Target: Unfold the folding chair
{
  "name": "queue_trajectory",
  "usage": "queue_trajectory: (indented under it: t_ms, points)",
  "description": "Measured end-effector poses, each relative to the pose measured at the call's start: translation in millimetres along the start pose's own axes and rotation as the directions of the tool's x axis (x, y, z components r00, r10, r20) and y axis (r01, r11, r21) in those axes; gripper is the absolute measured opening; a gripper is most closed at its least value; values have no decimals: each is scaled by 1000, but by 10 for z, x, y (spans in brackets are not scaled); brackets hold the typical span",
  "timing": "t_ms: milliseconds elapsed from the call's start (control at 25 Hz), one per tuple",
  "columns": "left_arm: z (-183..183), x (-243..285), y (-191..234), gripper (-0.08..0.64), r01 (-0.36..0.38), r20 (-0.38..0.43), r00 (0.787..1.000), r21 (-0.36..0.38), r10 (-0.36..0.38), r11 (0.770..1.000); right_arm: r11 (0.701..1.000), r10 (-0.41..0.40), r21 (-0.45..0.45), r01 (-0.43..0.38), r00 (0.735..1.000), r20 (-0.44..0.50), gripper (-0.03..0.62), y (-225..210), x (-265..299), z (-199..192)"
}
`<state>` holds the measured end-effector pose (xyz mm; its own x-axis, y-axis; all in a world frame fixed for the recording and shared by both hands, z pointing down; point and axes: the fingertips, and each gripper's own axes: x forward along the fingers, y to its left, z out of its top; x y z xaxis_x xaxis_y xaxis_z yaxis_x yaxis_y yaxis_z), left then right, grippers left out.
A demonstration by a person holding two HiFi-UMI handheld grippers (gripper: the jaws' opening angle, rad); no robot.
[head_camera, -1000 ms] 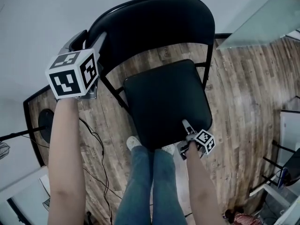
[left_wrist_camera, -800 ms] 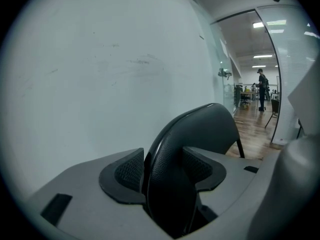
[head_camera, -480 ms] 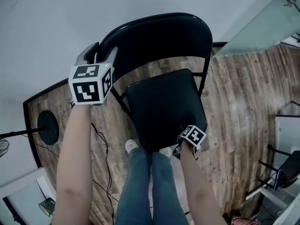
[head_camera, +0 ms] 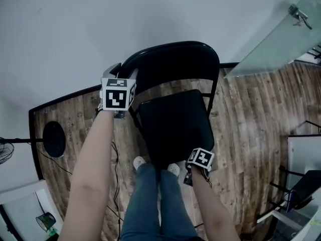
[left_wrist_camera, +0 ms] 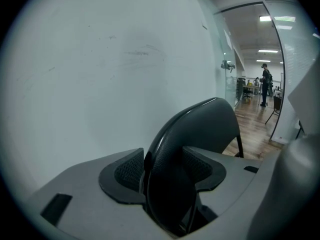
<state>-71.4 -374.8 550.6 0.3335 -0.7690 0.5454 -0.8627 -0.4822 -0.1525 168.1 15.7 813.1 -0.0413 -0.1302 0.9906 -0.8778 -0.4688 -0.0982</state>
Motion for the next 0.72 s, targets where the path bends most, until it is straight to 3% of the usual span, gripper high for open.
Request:
queue_trajectory:
  t_ms: [160, 280, 360, 440, 560, 720]
  points:
    - [-7, -14, 2, 230, -35, -47, 998, 18, 36, 999, 988, -53, -150, 48, 998, -34, 502, 51, -322, 11]
    - [-39, -101, 5, 229, -59, -147, 987, 29, 63, 998, 966, -77, -250, 65, 996, -39, 499, 149, -618, 43]
    - [32, -253, -58, 225, -20, -175, 984, -3, 19, 1000, 957, -55, -286, 47, 998, -19, 497, 211, -830, 129]
    - [187, -435, -212, 242, 48, -128, 990, -42, -53, 998, 952, -32, -305, 31, 999, 0, 489, 220, -1008, 224]
    - [257, -733, -494, 323, 136, -97, 985, -88, -144, 987, 948, 5, -319, 7, 999, 37, 436, 216, -1239, 342]
    - [231, -1132, -759, 421, 160, -82, 982, -100, -168, 982, 934, 72, -355, -46, 996, 61, 433, 331, -1655, 393]
